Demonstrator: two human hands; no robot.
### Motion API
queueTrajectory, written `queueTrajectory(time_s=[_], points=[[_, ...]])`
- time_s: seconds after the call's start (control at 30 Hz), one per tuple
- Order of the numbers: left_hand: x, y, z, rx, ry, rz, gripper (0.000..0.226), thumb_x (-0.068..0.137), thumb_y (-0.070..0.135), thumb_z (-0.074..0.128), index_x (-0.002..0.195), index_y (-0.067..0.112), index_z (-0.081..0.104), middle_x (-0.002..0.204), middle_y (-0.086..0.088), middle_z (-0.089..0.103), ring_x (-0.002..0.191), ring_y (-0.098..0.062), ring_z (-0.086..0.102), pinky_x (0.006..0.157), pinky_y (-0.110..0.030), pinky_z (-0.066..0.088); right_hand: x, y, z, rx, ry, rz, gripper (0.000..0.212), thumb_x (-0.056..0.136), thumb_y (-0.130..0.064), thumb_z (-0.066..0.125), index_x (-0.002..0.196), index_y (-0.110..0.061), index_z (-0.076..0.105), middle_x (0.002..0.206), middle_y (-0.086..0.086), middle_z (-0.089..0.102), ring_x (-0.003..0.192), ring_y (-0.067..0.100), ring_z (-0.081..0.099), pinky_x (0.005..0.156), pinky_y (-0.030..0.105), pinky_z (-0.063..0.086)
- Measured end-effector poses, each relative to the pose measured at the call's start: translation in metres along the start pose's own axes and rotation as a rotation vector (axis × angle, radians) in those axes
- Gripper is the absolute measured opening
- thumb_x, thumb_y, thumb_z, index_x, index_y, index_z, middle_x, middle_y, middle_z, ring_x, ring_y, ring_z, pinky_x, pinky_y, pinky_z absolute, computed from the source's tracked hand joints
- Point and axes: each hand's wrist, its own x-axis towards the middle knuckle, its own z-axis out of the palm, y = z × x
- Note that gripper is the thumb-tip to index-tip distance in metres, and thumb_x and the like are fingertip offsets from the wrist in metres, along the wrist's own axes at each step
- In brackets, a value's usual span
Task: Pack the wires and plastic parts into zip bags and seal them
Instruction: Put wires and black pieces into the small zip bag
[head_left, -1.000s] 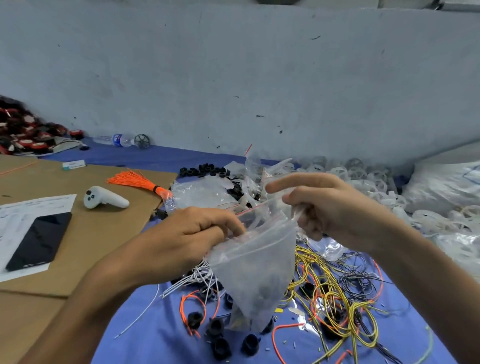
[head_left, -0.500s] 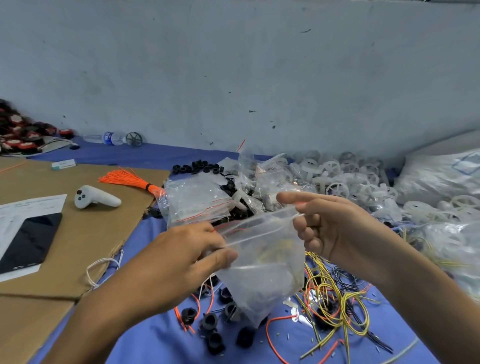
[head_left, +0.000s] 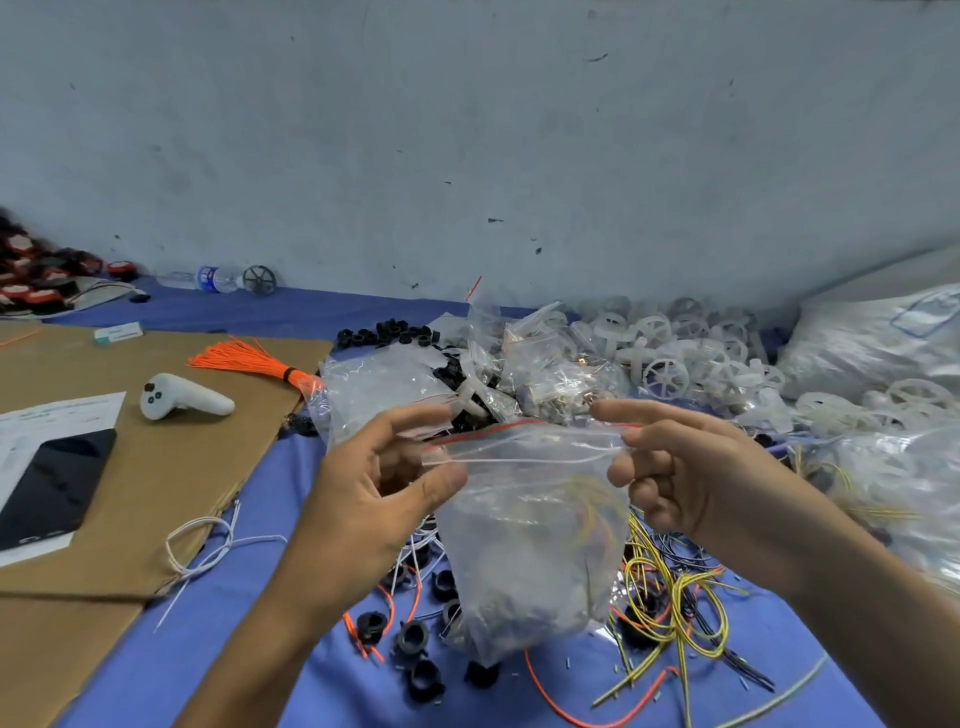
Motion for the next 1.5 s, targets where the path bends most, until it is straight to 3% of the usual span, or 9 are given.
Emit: queueTrajectory(time_s=[0.17,0.37,0.57,0.67,0.73,0.93,1.1,1.33,1.5], points=[[0.001,-0.014,0.006,-0.120,0.094,-0.111,0.016,0.070,0.026,0.078,0.083,0.017,0.080,0.076,0.002,0.076,0.061,0.001,0.063,0.058,-0.009,0.046,0.001,0.003,-0.006,-0.030,0.011,0.002,0.039,0.074,-0.017,0.063,0.112,-0.017,0.074,0.072,0.016,0.065,0.048,0.016,0.053,0.038,0.024,0.043],[0.004,-0.016,0.006,-0.042,0.152,-0.042,0.017,0.073,0.036,0.076,0.088,0.029,0.080,0.082,0.004,0.077,0.067,0.001,0.063,0.064,-0.010,0.048,0.003,0.000,-0.006,-0.148,0.075,-0.090,0.032,0.081,-0.024,0.064,0.111,-0.023,0.073,0.054,0.011,0.055,0.040,0.016,0.045,0.037,0.023,0.038],[0.002,-0.020,0.017,-0.009,0.188,0.007,0.010,0.079,0.038,0.077,0.089,0.034,0.076,0.084,0.007,0.076,0.076,-0.002,0.067,0.071,-0.015,0.052,0.010,-0.020,0.022,-0.749,0.115,-0.730,0.016,0.092,-0.037,0.065,0.107,-0.033,0.069,0.054,-0.009,0.049,0.048,0.003,0.043,0.050,0.014,0.035],[0.000,-0.021,0.022,0.017,0.161,0.017,0.011,0.086,0.041,0.070,0.092,0.032,0.072,0.088,0.005,0.074,0.082,-0.013,0.067,0.079,-0.034,0.055,0.022,-0.020,0.049,-1.318,0.038,-0.805,0.031,0.088,-0.058,0.057,0.109,-0.038,0.067,0.091,-0.018,0.060,0.092,0.006,0.050,0.081,0.018,0.037],[-0.002,-0.021,0.023,0.043,0.136,0.042,0.013,0.089,0.042,0.063,0.095,0.033,0.070,0.091,0.003,0.073,0.086,-0.023,0.066,0.079,-0.044,0.053,0.030,-0.016,0.061,-1.501,-0.053,-0.738,0.035,0.088,-0.062,0.051,0.107,-0.037,0.067,0.101,-0.017,0.059,0.099,0.010,0.047,0.088,0.024,0.036],[-0.002,-0.024,0.020,0.087,0.122,0.075,0.013,0.090,0.044,0.061,0.097,0.037,0.069,0.092,0.008,0.072,0.085,-0.014,0.066,0.077,-0.038,0.053,0.045,-0.012,0.067,-1.448,-0.165,-0.637,0.022,0.089,-0.052,0.058,0.091,-0.031,0.066,0.091,-0.013,0.062,0.088,0.011,0.058,0.078,0.038,0.049],[-0.004,-0.022,0.019,0.098,0.105,0.109,0.031,0.084,0.060,0.061,0.099,0.035,0.069,0.089,0.003,0.071,0.082,-0.031,0.062,0.074,-0.048,0.052,0.045,-0.011,0.063,-1.431,-0.207,-0.679,0.019,0.092,-0.047,0.060,0.094,-0.030,0.068,0.091,-0.014,0.060,0.085,0.009,0.057,0.075,0.038,0.049],[-0.005,-0.022,0.012,0.116,0.174,0.113,0.007,0.085,0.040,0.066,0.087,0.034,0.069,0.081,0.007,0.070,0.074,-0.007,0.062,0.067,-0.016,0.047,0.041,-0.015,0.038,-1.463,-0.186,-0.676,0.010,0.091,-0.042,0.062,0.092,-0.032,0.064,0.085,-0.018,0.055,0.080,0.006,0.051,0.078,0.036,0.047],[-0.004,-0.023,0.007,0.131,0.189,0.107,0.008,0.085,0.041,0.066,0.088,0.034,0.070,0.077,0.008,0.069,0.066,-0.003,0.056,0.061,-0.017,0.045,0.034,-0.022,0.008,-1.471,-0.174,-0.616,0.016,0.090,-0.057,0.049,0.087,-0.041,0.053,0.086,-0.019,0.057,0.081,0.003,0.053,0.074,0.025,0.046]])
